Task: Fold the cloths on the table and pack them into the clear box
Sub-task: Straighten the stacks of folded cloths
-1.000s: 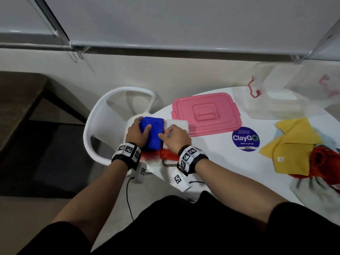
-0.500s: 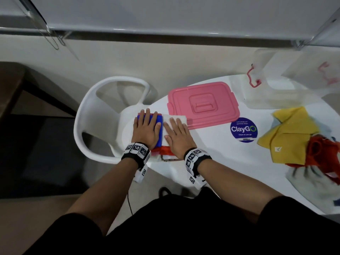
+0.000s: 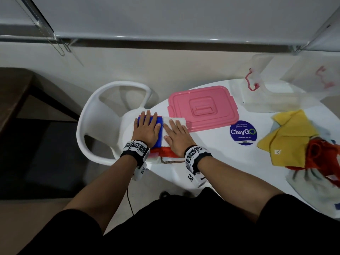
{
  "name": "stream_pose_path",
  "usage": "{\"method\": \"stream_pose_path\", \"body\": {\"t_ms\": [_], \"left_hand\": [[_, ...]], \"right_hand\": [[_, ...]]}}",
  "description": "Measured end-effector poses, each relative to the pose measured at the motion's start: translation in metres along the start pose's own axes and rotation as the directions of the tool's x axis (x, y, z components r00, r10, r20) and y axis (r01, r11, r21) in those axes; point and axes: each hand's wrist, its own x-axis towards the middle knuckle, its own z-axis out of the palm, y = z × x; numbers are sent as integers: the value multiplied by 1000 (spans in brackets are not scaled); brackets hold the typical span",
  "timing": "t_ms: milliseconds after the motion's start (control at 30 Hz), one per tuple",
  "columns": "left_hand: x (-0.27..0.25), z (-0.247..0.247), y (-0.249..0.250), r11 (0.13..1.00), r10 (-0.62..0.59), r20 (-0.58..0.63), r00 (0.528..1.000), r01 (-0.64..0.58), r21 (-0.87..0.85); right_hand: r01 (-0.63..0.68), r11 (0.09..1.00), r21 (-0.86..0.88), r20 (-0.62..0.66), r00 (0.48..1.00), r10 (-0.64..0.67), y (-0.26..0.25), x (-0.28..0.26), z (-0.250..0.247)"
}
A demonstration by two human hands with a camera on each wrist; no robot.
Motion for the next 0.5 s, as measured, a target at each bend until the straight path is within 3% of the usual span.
{"method": "stream_pose_path", "body": {"t_ms": [100, 200, 300, 400, 500], "left_hand": [[1, -16, 0, 998, -5, -15, 1000, 4, -57], [-4, -37, 6, 988, -28, -151, 988, 5, -153], [-13, -53, 30, 974, -34, -320, 947, -41, -223], [-23, -57, 62, 963, 80, -468, 880, -190, -192], [-35, -29, 119, 912, 256, -455, 853, -369, -179]], "right_hand": [[30, 974, 224, -127, 992, -1, 4, -3, -11], [52, 920, 388, -300, 951, 73, 13, -17, -22], [28, 886, 463, -407, 894, 184, 35, -40, -34], [-71, 823, 564, -408, 842, 352, 69, -60, -31], [-243, 769, 592, -340, 789, 512, 125, -91, -20]]}}
